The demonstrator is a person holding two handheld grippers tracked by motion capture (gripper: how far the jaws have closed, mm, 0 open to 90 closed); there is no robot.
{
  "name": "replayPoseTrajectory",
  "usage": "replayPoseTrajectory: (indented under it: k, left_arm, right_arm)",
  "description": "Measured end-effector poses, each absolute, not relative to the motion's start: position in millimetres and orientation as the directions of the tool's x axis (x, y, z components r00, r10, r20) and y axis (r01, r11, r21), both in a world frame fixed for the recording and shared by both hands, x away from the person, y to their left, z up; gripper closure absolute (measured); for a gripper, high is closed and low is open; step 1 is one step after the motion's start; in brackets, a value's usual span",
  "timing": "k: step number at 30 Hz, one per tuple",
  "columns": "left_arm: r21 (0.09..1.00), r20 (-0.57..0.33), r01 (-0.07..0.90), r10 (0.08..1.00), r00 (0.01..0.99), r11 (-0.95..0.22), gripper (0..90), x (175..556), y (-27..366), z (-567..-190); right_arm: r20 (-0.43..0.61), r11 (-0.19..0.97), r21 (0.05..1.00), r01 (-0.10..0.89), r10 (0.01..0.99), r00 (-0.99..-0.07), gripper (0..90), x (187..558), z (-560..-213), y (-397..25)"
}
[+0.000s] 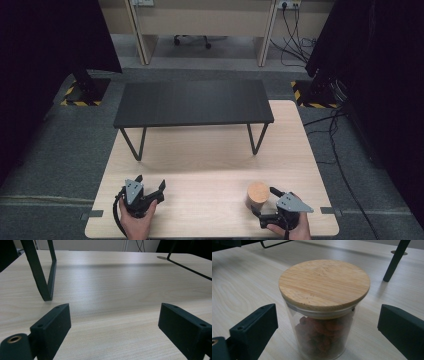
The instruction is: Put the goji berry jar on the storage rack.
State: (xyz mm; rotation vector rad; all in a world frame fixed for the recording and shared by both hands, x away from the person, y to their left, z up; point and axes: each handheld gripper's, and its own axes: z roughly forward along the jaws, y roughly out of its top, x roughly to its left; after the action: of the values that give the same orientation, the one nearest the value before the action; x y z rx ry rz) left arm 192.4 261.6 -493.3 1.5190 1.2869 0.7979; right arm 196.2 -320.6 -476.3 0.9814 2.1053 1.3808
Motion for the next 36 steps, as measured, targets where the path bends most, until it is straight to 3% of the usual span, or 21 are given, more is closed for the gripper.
replayPoseTrajectory:
  k: [13, 16, 28, 36]
  left_arm:
    - [0.939, -0.101, 0.345, 0.968, 0.230, 0.016, 10.2, 192, 262, -493]
    - [0.939, -0.100, 0.344, 0.968, 0.230, 0.016, 10.1, 192, 262, -493]
    - [0.938, -0.101, 0.347, 0.968, 0.230, 0.015, 10.1, 193, 262, -493]
    - [0.939, -0.101, 0.343, 0.968, 0.228, 0.017, 10.2, 192, 262, -493]
  right_arm:
    - [0.006, 0.284, 0.902, 0.325, 0.744, -0.668, 16.8, 210, -475, -311]
    - [-0.011, 0.296, 0.903, 0.310, 0.738, -0.674, 25.5, 210, -476, -309]
    - [-0.014, 0.298, 0.902, 0.312, 0.743, -0.669, 26.2, 209, -474, -307]
    - [-0.028, 0.231, 0.941, 0.246, 0.779, -0.626, 26.2, 202, -453, -299]
